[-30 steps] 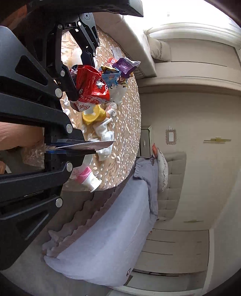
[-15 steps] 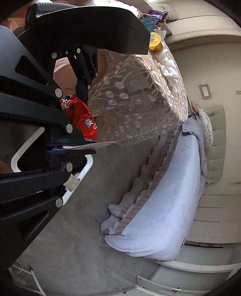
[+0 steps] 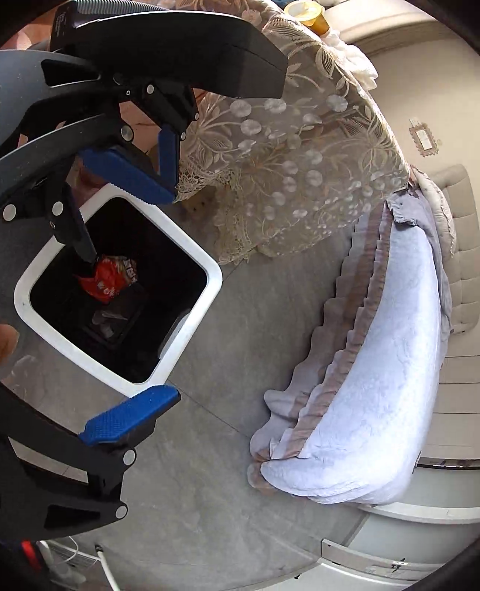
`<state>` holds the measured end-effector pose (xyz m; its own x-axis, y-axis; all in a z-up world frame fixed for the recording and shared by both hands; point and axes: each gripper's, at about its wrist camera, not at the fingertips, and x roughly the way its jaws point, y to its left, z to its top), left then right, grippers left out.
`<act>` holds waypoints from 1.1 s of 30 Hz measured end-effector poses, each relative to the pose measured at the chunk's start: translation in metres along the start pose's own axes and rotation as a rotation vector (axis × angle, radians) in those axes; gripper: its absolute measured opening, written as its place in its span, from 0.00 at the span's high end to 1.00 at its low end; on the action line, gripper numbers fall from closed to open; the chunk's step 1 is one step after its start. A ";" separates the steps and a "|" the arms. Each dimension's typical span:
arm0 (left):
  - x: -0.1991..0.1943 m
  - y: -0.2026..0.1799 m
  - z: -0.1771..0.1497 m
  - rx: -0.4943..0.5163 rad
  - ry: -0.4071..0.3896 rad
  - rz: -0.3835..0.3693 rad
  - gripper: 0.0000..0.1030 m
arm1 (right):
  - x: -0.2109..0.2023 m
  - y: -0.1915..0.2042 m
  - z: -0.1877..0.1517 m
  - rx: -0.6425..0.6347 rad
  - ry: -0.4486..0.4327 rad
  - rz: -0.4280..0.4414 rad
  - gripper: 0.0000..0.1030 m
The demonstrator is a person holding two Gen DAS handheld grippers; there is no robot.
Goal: Collect trash
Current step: 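Open both grippers to drop the items into the white bin, then move both open grippers back toward the table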
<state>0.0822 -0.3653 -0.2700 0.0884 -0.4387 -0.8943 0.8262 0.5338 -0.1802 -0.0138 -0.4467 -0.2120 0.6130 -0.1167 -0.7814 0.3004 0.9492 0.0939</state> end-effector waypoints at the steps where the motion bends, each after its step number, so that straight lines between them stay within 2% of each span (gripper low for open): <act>1: -0.001 0.000 0.000 -0.002 0.001 0.001 0.05 | 0.001 -0.001 0.000 0.000 0.001 -0.003 0.05; 6: -0.011 0.004 0.002 -0.027 -0.014 -0.004 0.05 | 0.003 -0.001 0.004 -0.003 -0.004 -0.014 0.05; 12: -0.042 0.008 0.003 -0.050 -0.086 0.013 0.05 | -0.013 0.008 0.013 -0.014 -0.045 0.009 0.05; 17: -0.090 0.005 -0.003 -0.038 -0.196 0.117 0.05 | -0.039 0.026 0.032 -0.037 -0.137 0.059 0.05; 25: -0.176 0.023 -0.025 -0.118 -0.363 0.268 0.05 | -0.080 0.071 0.066 -0.068 -0.290 0.208 0.05; 33: -0.238 0.056 -0.064 -0.241 -0.468 0.445 0.05 | -0.100 0.132 0.082 -0.147 -0.346 0.318 0.05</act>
<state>0.0721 -0.1848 -0.0939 0.6665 -0.3773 -0.6430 0.5132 0.8578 0.0286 0.0241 -0.3335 -0.0706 0.8717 0.1193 -0.4753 -0.0321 0.9817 0.1875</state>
